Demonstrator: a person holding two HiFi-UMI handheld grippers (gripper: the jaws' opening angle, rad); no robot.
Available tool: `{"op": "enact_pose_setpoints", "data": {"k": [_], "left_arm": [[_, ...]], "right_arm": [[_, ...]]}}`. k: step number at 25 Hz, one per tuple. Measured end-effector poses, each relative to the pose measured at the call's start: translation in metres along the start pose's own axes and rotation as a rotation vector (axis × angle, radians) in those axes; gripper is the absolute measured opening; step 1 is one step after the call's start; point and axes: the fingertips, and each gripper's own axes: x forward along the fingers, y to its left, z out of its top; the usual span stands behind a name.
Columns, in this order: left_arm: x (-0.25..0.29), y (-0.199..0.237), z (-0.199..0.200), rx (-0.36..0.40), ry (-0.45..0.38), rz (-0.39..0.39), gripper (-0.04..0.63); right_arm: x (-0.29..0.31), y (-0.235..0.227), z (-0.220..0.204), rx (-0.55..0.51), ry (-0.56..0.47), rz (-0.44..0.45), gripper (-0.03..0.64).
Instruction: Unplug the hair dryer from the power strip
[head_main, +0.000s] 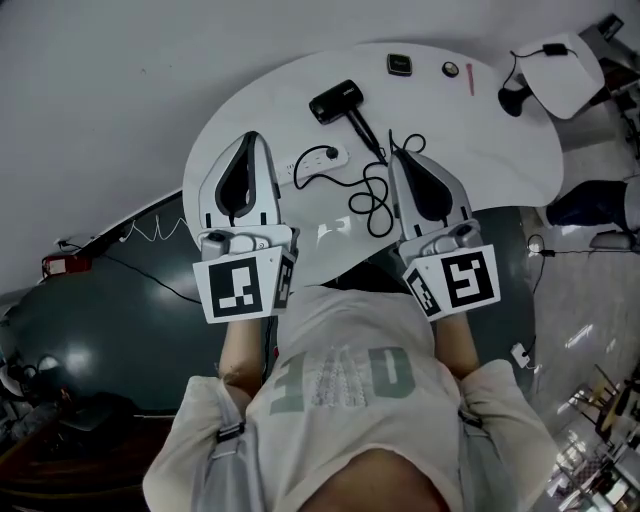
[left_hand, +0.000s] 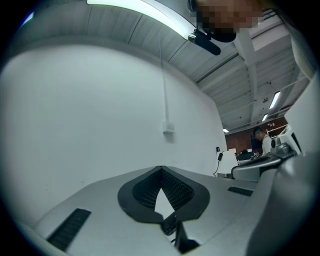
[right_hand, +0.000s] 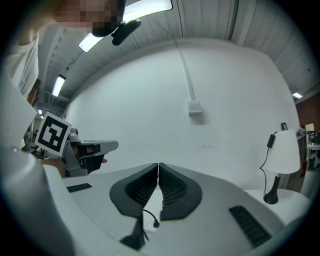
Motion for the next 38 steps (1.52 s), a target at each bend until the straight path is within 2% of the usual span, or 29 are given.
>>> {"op": "enact_pose_setpoints", "data": {"k": [4, 9, 13, 17, 19, 20, 23, 27, 30, 38], "left_arm": [[0.005, 0.000, -0.007, 0.000, 0.026, 0.027, 0.012], [0.015, -0.010, -0.017, -0.007, 0.053, 0.017, 0.012], [0.021, -0.016, -0.020, -0.003, 0.058, 0.006, 0.012], [0.023, -0.021, -0.027, 0.013, 0.074, -0.010, 0.012], [0.023, -0.022, -0.032, 0.006, 0.088, -0.012, 0.012], [0.023, -0.020, -0.032, 0.004, 0.091, -0.015, 0.012], [0.029, -0.013, -0.032, 0.023, 0.097, -0.028, 0.012], [0.040, -0.009, -0.044, 0.026, 0.122, -0.017, 0.012], [0.048, -0.008, -0.054, 0.010, 0.137, -0.004, 0.012], [0.067, 0.004, -0.077, -0.012, 0.161, 0.018, 0.012]], "right_arm": [[0.007, -0.003, -0.007, -0.031, 0.031, 0.069, 0.021], [0.015, -0.008, -0.012, -0.063, 0.061, 0.134, 0.021], [0.023, 0.005, -0.034, -0.140, 0.155, 0.266, 0.023], [0.027, 0.015, -0.057, -0.158, 0.276, 0.417, 0.036], [0.030, 0.017, -0.066, -0.175, 0.318, 0.508, 0.177], [0.034, 0.018, -0.070, -0.194, 0.338, 0.546, 0.205], [0.050, 0.015, -0.088, -0.331, 0.433, 0.641, 0.235], [0.064, 0.001, -0.131, -0.525, 0.614, 0.808, 0.287], [0.074, -0.008, -0.163, -0.604, 0.715, 0.894, 0.288], [0.106, 0.000, -0.230, -0.713, 0.832, 0.999, 0.288]]}}
